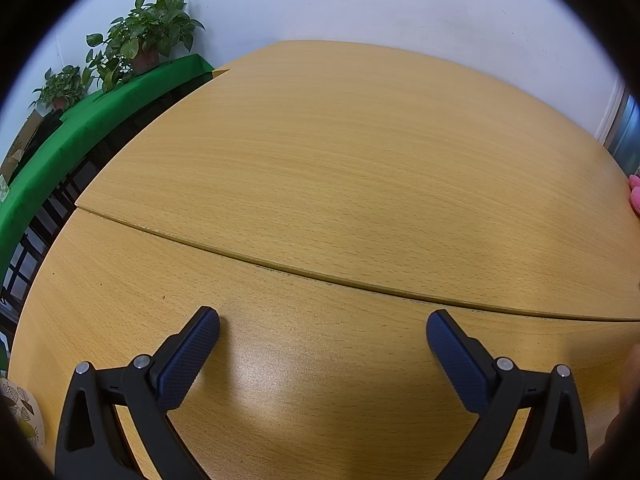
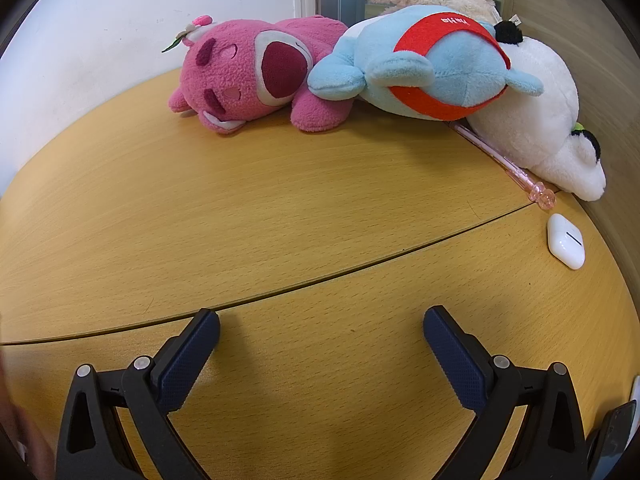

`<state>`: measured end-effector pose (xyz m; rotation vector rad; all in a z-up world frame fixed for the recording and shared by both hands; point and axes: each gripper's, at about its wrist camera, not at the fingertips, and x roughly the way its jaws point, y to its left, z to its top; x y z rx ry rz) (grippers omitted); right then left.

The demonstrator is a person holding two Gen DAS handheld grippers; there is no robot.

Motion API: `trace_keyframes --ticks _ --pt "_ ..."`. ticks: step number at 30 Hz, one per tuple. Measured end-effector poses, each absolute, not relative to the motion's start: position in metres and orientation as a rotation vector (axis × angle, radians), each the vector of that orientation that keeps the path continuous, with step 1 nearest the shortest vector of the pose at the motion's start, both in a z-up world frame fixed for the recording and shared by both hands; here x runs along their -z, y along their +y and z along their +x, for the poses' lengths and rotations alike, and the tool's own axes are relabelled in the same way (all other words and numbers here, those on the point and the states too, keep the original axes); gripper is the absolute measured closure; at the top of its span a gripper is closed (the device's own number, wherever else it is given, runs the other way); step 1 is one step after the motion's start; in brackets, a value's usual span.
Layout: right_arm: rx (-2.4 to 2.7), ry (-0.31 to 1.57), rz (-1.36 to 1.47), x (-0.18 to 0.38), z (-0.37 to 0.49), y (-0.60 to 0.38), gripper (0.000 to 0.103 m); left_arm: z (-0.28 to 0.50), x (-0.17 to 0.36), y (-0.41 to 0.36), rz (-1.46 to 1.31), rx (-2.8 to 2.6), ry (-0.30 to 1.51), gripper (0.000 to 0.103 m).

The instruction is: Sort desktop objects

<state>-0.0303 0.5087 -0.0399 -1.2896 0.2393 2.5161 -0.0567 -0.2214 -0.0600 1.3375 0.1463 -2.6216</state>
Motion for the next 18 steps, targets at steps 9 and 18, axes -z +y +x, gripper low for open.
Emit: trace_keyframes --ticks 9,18 --pt "-2.516 0.24 -1.29 0.0399 -0.0302 0.5097 0.0 -0.0569 0.0603 -0.2214 1.338 2.622 0.146 0.0" --pt "-2.518 0.24 -1.289 0.0415 -0.0252 0.5119 0.0 -0.0565 0.0597 -0.2212 1.338 2.623 0.145 0.0"
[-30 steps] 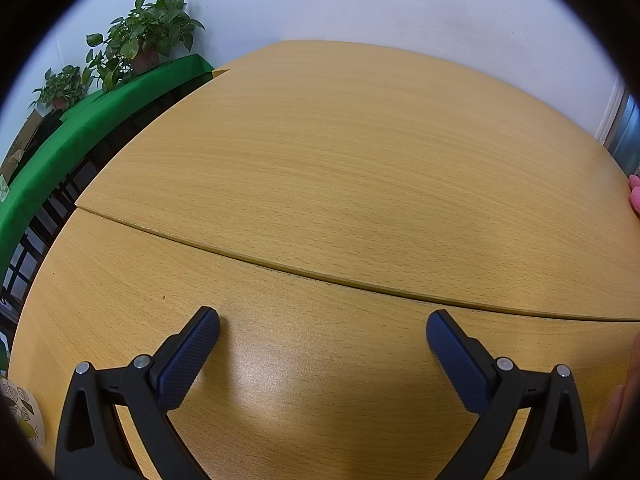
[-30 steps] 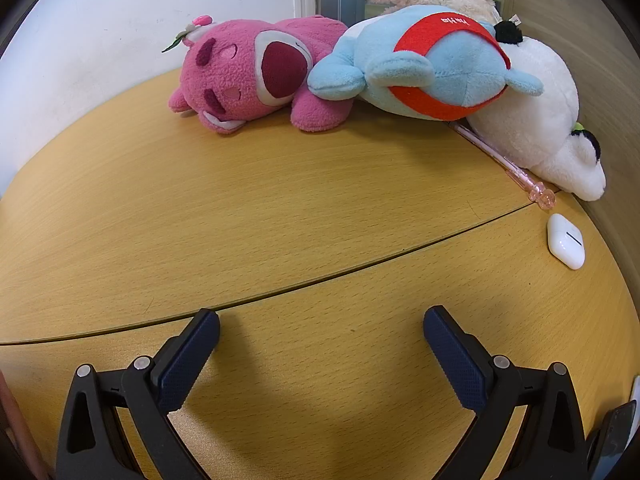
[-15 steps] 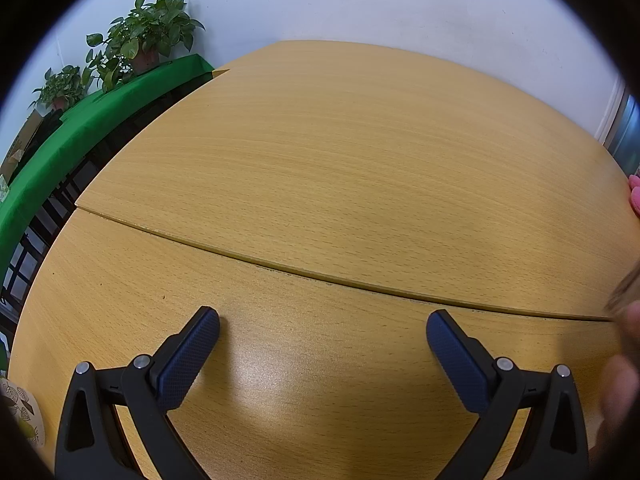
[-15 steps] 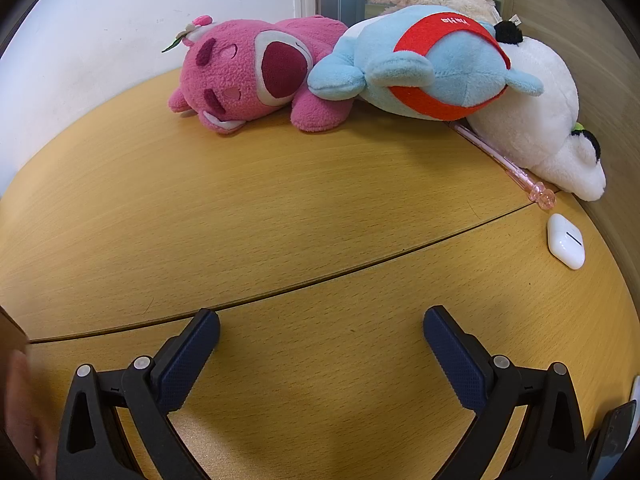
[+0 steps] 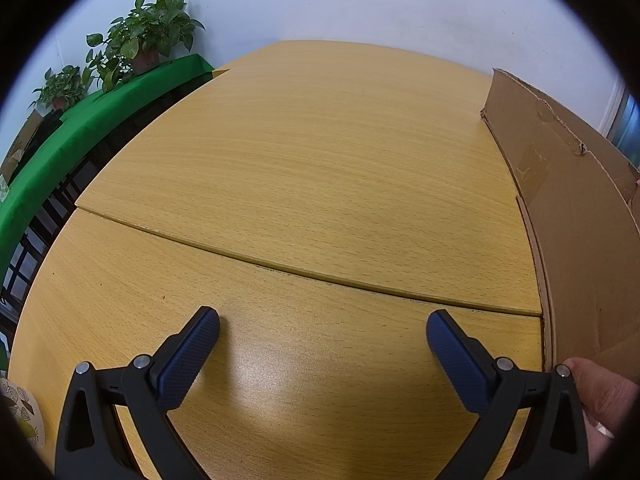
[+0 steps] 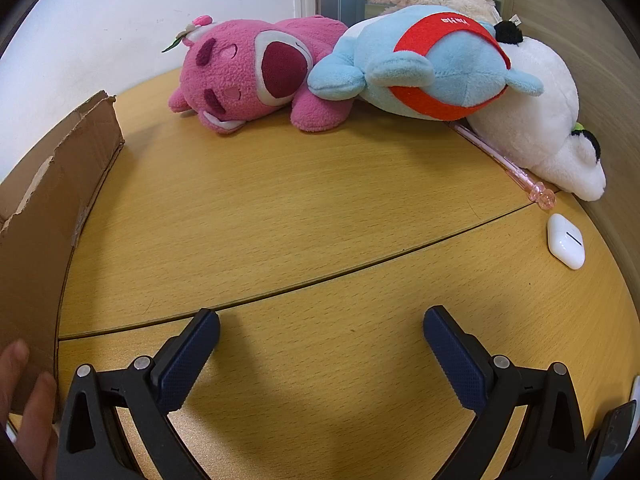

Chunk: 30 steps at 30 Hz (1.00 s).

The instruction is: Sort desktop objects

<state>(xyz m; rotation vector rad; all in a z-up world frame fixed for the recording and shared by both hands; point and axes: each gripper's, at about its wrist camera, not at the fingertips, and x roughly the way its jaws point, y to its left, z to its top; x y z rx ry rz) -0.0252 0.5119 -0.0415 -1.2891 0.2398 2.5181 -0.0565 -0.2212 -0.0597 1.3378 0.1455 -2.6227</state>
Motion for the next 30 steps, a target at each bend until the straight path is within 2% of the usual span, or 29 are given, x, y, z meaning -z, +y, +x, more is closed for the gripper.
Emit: trace_keyframes --ticks 30 --pt "-2.456 0.281 -1.305 0.039 -0.0258 0.5069 0.0 -0.0562 0.0595 -0.2208 1.337 2.626 0.145 0.0"
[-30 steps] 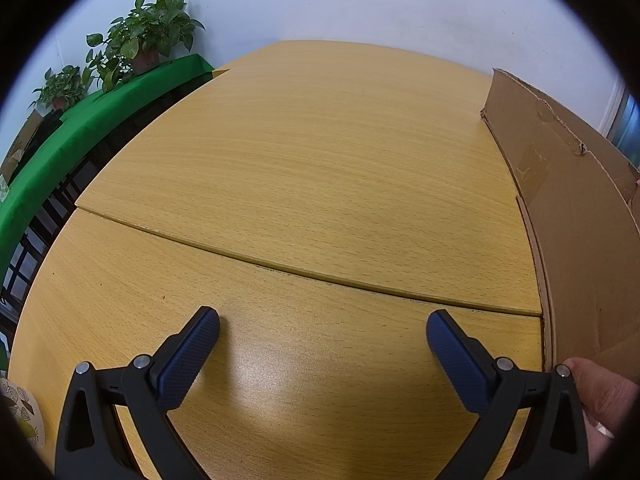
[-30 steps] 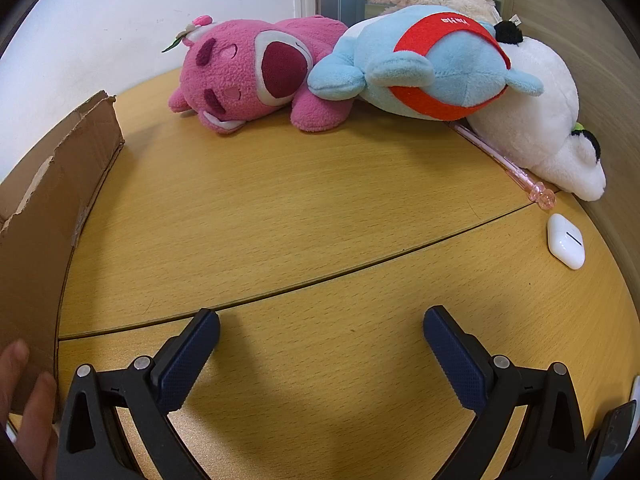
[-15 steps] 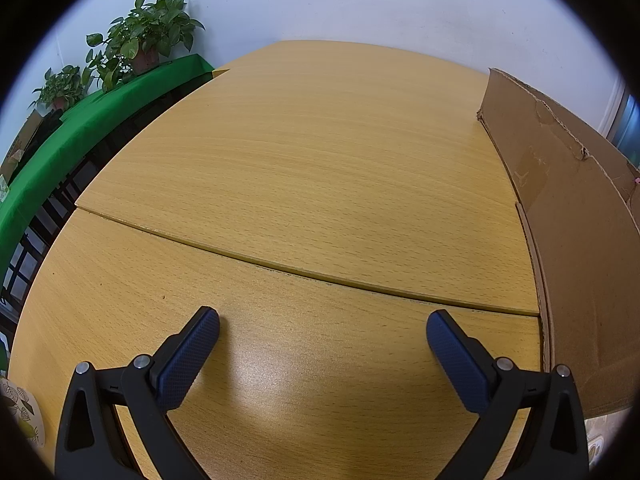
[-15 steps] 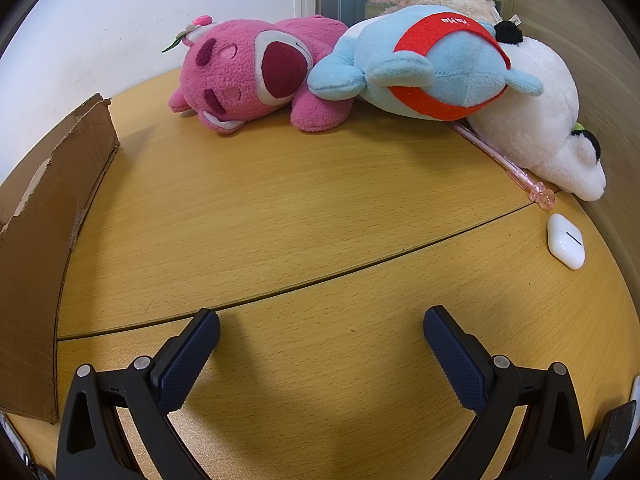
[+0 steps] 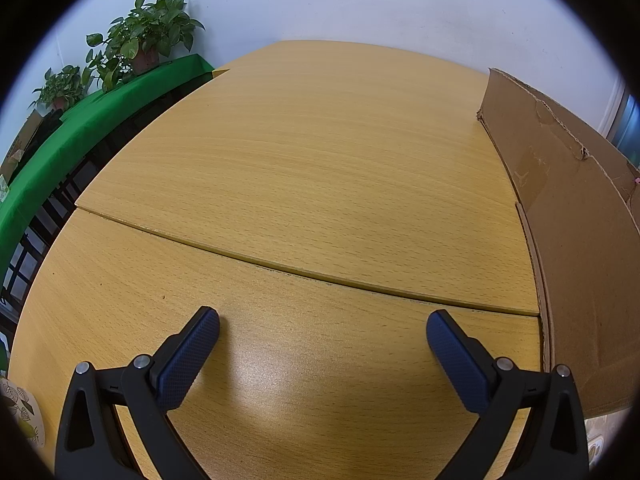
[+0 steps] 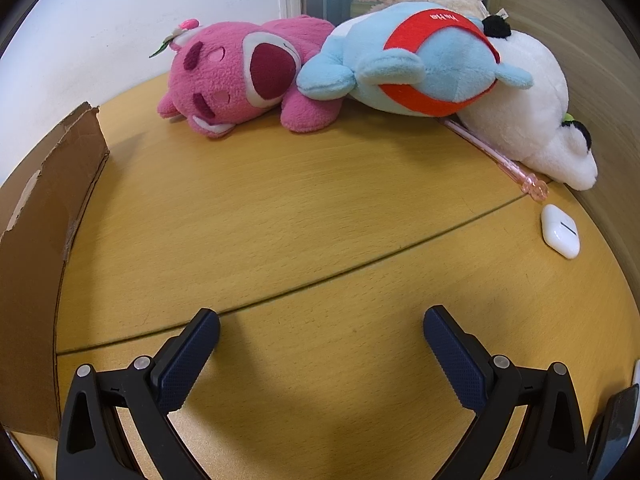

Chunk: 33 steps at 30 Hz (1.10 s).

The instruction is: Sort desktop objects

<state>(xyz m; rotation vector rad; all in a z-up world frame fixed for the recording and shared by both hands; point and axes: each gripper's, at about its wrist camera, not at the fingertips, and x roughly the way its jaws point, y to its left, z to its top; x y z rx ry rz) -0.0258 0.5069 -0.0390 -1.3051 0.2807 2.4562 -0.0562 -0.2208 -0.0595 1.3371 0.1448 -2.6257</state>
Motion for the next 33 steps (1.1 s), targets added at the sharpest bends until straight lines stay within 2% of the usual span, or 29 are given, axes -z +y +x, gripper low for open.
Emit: trace_keyframes --ticks 7,8,9,12,14,16,18,21,24,27,31,33 --pt "-2.415 0.307 -1.407 0.03 -0.002 0.495 0.0 -0.052 0.059 -0.223 1.425 2.649 0.11 0.001" --pt "-2.461 0.301 -1.38 0.024 0.006 0.49 0.0 -0.046 0.055 -0.225 1.434 2.625 0.124 0.003" --pt "-2.52 0.279 -1.345 0.017 0.016 0.484 0.0 -0.037 0.048 -0.225 1.416 2.613 0.125 0.009" --pt "-2.737 0.167 -1.205 -0.035 0.059 0.445 0.0 0.015 -0.006 -0.212 1.234 2.792 0.141 0.009" --pt "-2.899 0.026 -1.088 -0.078 0.092 0.411 0.0 0.053 -0.044 -0.202 1.158 2.937 0.194 0.008" --pt "-3.062 -0.069 -1.06 -0.11 0.114 0.374 0.0 0.085 -0.074 -0.19 1.158 3.066 0.275 0.008" --pt "-3.25 -0.073 -1.091 -0.13 0.134 0.342 0.0 0.11 -0.094 -0.174 1.228 3.153 0.293 0.008" --pt "-3.464 -0.035 -1.221 -0.141 0.16 0.292 0.0 0.134 -0.102 -0.145 1.334 3.207 0.23 0.008" --pt "-3.551 -0.089 -1.415 -0.127 0.177 0.235 0.0 0.143 -0.092 -0.121 1.471 3.232 0.233 0.008" --pt "-3.637 -0.06 -1.654 -0.106 0.203 0.177 0.0 0.141 -0.064 -0.099 1.631 3.22 0.292 0.008" --pt "-3.631 -0.23 -1.885 -0.076 0.221 0.112 0.0 0.135 -0.032 -0.091 1.77 3.17 0.396 0.009" --pt "-3.575 -0.201 -2.011 -0.06 0.213 0.097 0.0 0.132 -0.02 -0.091 1.804 3.147 0.455 0.01"
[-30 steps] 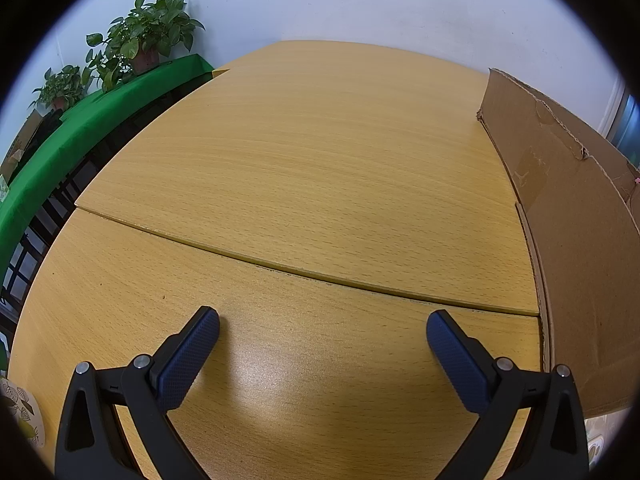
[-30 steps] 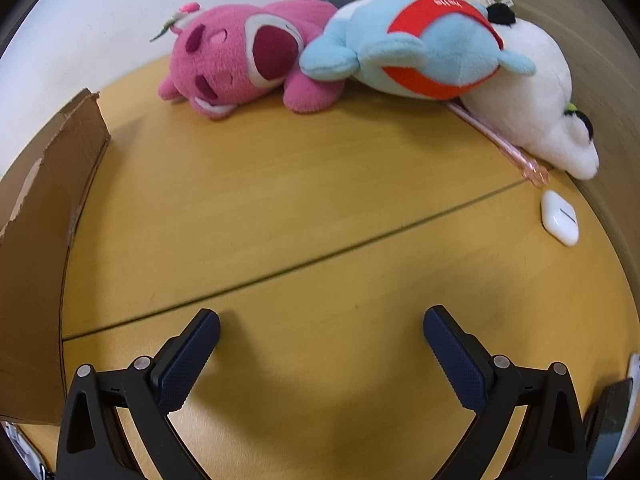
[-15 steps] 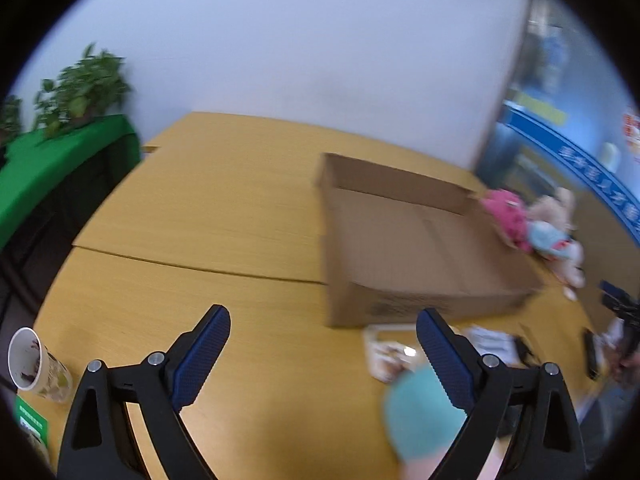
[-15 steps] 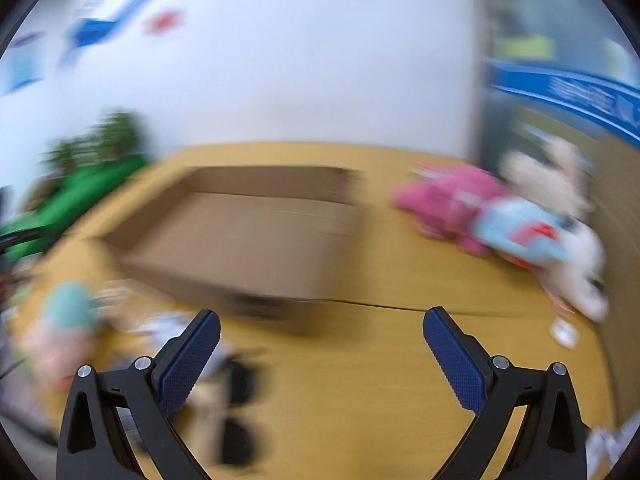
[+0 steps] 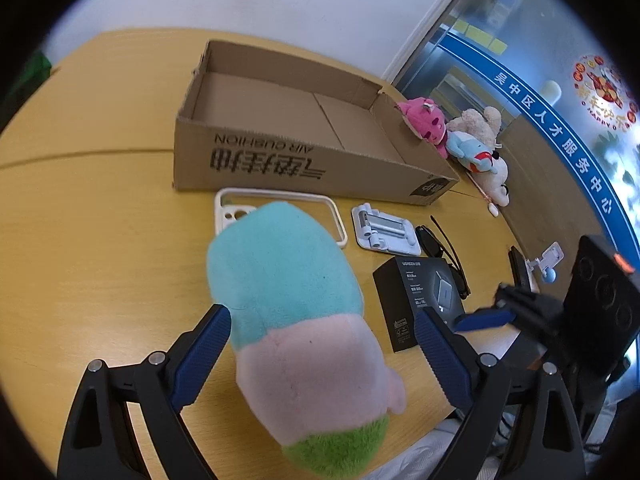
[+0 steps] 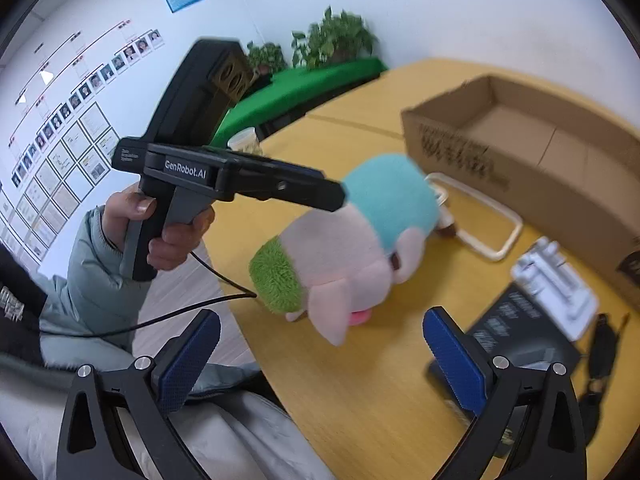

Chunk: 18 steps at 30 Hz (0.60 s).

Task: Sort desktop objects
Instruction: 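Grasp the teal-pink-green plush with the left tool and lift it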

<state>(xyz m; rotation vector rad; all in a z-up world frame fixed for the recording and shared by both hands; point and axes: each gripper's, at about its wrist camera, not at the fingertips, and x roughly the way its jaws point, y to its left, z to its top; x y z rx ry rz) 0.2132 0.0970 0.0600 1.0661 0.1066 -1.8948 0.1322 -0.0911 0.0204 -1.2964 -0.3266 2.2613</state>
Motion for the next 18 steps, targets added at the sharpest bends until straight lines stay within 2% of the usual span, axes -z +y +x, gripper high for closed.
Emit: trace_keyframes --ticks 5,10,14,16,18 --pt "1.919 0.113 1.156 -0.034 0.195 0.066 0.0 0.127 0.001 -0.09 -1.372 -2.243 -0.366 0.015" --pt "1.931 0.197 1.148 -0.027 0.188 0.041 0.0 0.127 0.007 -0.089 -1.368 -2.211 -0.403 0.027" --pt "1.914 0.179 1.121 -0.023 0.189 0.041 0.0 0.128 0.011 -0.093 -1.375 -2.208 -0.453 0.033" --pt "1.905 0.174 1.111 -0.024 0.193 0.045 0.001 0.131 0.007 -0.087 -1.37 -2.221 -0.421 0.035" --pt "1.901 0.164 1.106 -0.026 0.196 0.049 0.005 0.132 0.003 -0.082 -1.374 -2.229 -0.404 0.036"
